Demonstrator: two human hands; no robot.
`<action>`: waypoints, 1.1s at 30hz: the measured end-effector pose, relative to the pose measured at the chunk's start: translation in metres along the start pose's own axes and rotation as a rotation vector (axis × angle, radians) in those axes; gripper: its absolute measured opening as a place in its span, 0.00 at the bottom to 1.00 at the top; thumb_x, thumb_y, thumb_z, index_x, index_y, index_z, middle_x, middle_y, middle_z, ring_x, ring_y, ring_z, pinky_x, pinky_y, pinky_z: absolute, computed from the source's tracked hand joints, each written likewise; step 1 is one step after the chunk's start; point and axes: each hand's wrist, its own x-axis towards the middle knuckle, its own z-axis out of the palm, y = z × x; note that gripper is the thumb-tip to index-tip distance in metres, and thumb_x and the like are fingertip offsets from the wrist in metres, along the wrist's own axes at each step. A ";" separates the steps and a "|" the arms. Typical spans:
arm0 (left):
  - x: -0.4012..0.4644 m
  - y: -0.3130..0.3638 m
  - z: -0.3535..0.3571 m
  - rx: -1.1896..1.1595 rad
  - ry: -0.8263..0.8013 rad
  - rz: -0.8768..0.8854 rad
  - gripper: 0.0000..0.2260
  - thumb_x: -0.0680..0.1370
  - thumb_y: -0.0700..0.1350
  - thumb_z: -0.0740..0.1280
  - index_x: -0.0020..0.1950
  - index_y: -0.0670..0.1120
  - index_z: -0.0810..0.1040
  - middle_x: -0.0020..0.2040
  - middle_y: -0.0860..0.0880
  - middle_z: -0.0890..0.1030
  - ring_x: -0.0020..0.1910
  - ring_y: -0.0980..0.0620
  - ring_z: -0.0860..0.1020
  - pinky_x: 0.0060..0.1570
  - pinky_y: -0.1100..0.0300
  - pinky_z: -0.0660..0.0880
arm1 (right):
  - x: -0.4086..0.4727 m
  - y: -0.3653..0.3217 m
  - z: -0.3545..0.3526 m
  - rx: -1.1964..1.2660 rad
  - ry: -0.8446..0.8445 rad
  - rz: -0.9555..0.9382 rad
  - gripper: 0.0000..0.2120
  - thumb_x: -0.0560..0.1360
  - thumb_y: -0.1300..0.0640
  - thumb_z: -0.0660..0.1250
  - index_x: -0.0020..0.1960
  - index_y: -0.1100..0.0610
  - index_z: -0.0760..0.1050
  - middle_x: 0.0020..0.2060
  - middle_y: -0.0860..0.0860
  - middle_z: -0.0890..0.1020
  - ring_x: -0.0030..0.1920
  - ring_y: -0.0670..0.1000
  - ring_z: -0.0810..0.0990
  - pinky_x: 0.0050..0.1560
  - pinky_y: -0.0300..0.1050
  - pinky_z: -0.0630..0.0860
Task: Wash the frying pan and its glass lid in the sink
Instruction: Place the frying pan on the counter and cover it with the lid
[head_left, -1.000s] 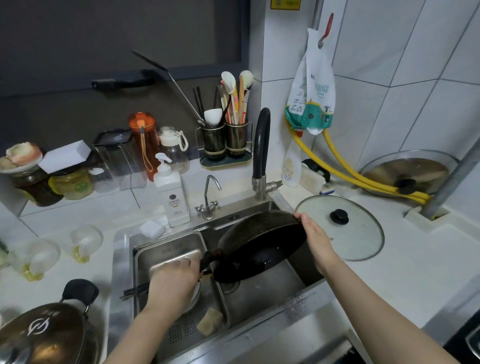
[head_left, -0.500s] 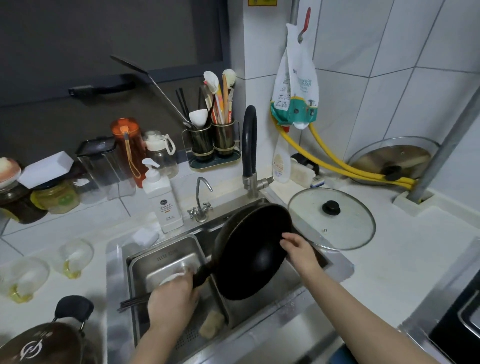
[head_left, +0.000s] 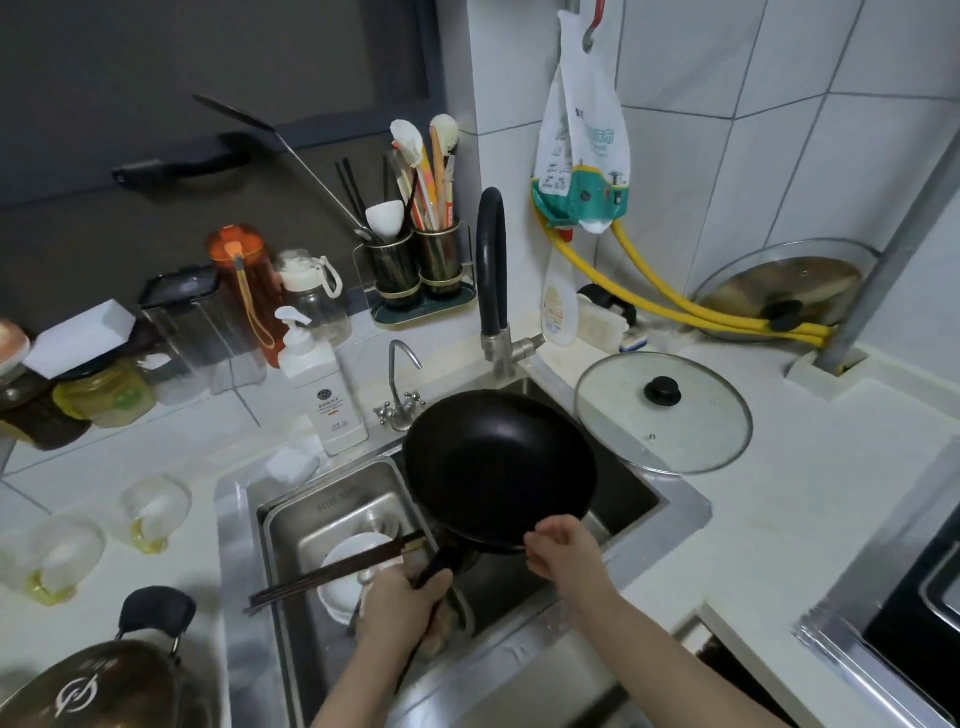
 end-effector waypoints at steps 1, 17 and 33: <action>-0.004 0.001 0.002 -0.017 0.005 0.004 0.11 0.72 0.48 0.71 0.33 0.43 0.82 0.25 0.46 0.81 0.23 0.51 0.76 0.32 0.58 0.74 | 0.000 0.001 -0.002 -0.034 0.069 -0.057 0.06 0.72 0.64 0.68 0.44 0.56 0.72 0.42 0.55 0.77 0.46 0.54 0.78 0.48 0.45 0.77; -0.031 0.078 0.054 -0.183 -0.223 0.083 0.08 0.74 0.40 0.69 0.34 0.43 0.79 0.18 0.53 0.73 0.17 0.58 0.70 0.20 0.67 0.67 | 0.039 -0.032 -0.119 -0.292 0.627 -0.212 0.33 0.67 0.68 0.68 0.70 0.65 0.62 0.63 0.66 0.70 0.65 0.64 0.69 0.69 0.57 0.65; -0.041 0.165 0.195 -0.134 -0.508 0.115 0.02 0.73 0.42 0.71 0.40 0.46 0.82 0.27 0.45 0.79 0.22 0.48 0.75 0.25 0.59 0.71 | 0.023 -0.026 -0.283 -1.003 0.599 -0.269 0.29 0.75 0.55 0.63 0.73 0.56 0.60 0.74 0.59 0.59 0.76 0.57 0.51 0.76 0.52 0.44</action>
